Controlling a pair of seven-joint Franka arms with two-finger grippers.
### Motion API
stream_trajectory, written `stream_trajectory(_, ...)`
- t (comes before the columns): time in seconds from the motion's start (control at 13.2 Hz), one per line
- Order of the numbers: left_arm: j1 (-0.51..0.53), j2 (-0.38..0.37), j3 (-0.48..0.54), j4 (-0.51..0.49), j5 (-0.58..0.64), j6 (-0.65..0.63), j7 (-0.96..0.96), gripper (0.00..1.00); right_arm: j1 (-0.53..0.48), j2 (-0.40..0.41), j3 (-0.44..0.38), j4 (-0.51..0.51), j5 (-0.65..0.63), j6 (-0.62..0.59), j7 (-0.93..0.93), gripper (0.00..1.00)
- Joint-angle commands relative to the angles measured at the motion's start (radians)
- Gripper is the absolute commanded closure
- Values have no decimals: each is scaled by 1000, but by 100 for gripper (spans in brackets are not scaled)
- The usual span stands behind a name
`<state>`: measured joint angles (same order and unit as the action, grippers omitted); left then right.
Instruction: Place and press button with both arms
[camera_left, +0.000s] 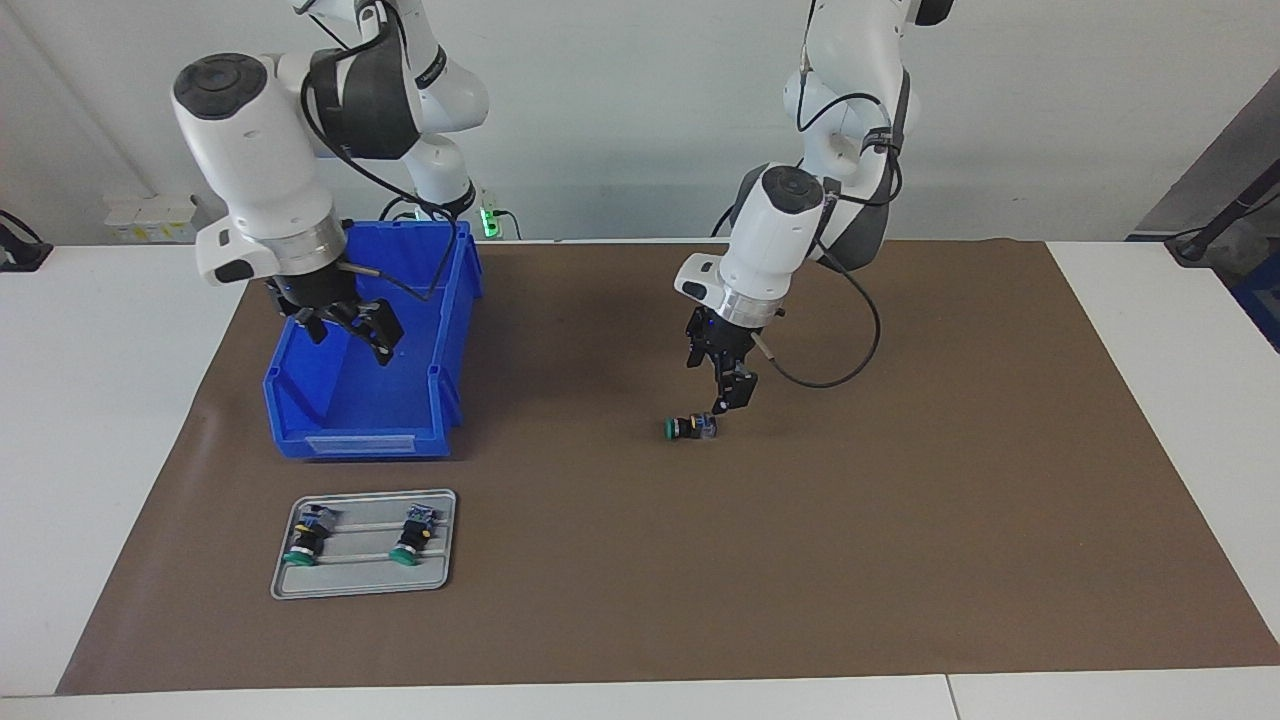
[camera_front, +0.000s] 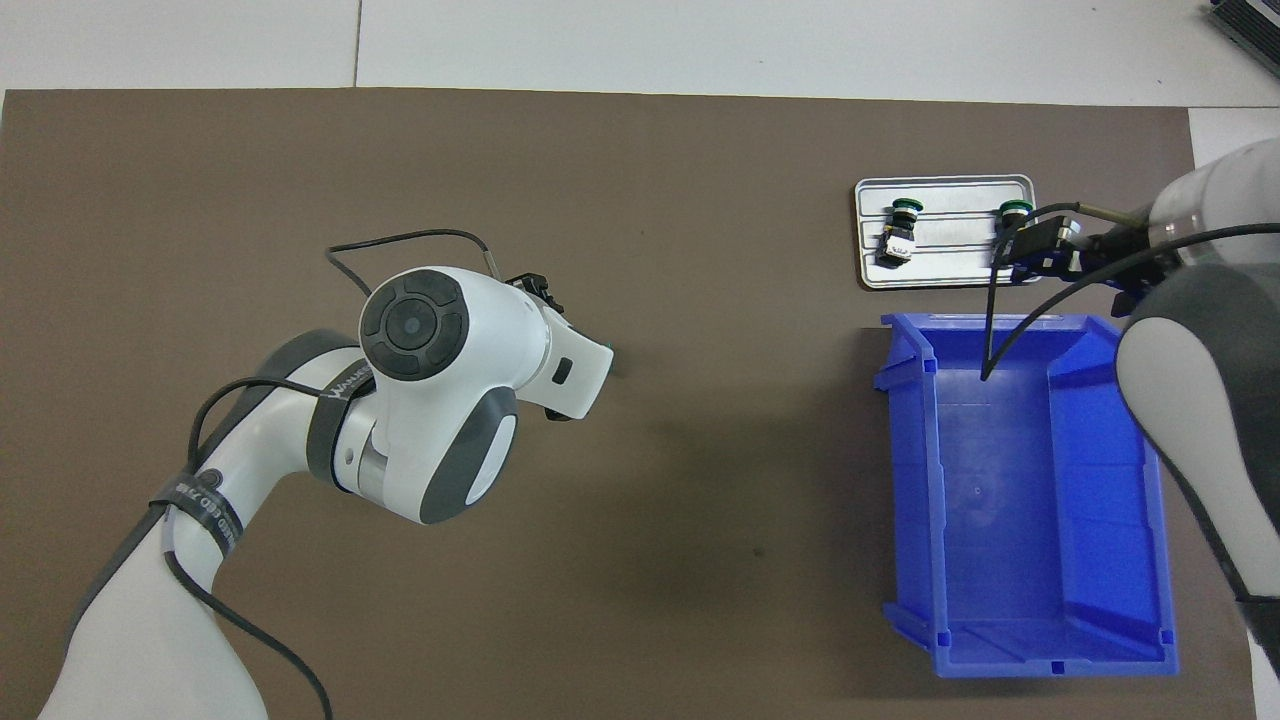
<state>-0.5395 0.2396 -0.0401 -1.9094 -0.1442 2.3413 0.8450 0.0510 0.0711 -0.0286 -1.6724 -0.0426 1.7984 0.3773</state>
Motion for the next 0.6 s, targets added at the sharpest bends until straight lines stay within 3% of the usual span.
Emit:
stream_trajectory(0.0, -62, 99, 25, 84, -1, 6, -65, 6, -52, -60, 10, -17, 23, -20, -122, 0)
stream_trajectory(0.3, -65, 161, 26, 130, 12, 1, -93, 7, -46, -97, 9, 94, -6, -200, -152, 0)
stream_trajectory(0.53, -63, 182, 28, 128, 22, 9, -95, 16, -45, -129, 15, 82, -22, -232, -206, 0)
